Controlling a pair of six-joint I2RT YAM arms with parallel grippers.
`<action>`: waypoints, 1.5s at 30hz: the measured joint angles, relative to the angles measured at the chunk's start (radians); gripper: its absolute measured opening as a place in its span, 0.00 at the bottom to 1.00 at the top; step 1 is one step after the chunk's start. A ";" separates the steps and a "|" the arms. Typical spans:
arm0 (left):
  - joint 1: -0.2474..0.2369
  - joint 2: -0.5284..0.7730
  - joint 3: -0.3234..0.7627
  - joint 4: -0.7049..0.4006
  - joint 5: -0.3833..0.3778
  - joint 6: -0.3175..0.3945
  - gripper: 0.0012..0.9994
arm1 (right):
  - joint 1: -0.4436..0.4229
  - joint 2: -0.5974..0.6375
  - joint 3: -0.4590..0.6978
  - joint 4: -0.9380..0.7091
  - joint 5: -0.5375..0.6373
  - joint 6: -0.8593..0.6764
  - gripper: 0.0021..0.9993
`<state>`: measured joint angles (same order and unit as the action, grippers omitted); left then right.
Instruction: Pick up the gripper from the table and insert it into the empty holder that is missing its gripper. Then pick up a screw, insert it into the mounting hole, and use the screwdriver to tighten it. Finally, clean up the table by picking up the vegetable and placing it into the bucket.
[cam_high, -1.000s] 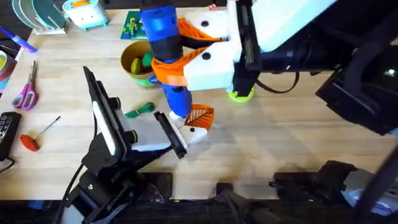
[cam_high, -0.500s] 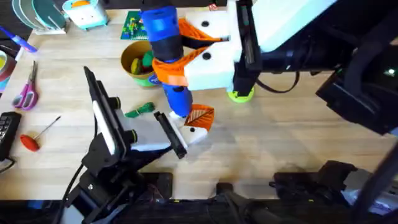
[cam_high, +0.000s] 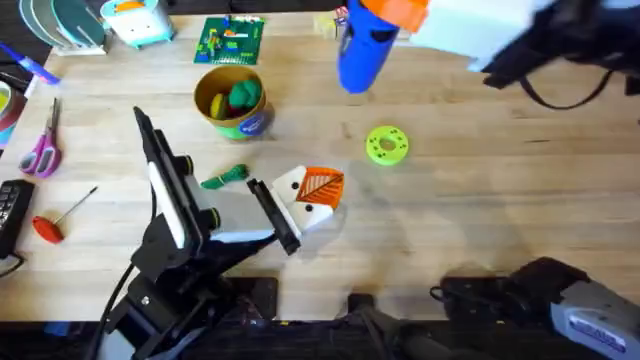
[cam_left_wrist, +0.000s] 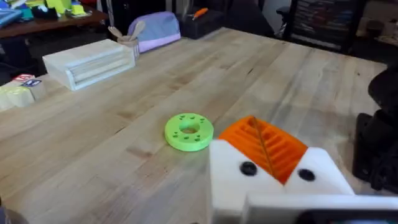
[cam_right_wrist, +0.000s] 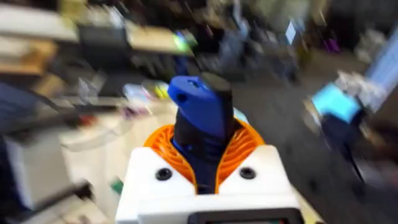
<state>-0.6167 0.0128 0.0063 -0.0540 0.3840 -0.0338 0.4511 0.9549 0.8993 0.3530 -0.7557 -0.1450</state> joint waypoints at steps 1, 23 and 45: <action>0.000 0.000 0.000 0.000 0.000 0.000 0.01 | -0.031 0.017 0.000 -0.059 0.022 -0.045 0.11; 0.000 0.000 0.000 0.000 0.000 0.000 0.01 | -0.300 0.687 -0.008 -0.268 0.781 -0.996 0.10; 0.000 0.000 0.000 0.000 -0.003 0.000 0.01 | -0.265 0.744 0.021 -0.377 0.856 -1.080 0.99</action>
<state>-0.6167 0.0128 0.0063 -0.0540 0.3808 -0.0338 0.1857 1.6989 0.9203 -0.0242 0.1005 -1.2251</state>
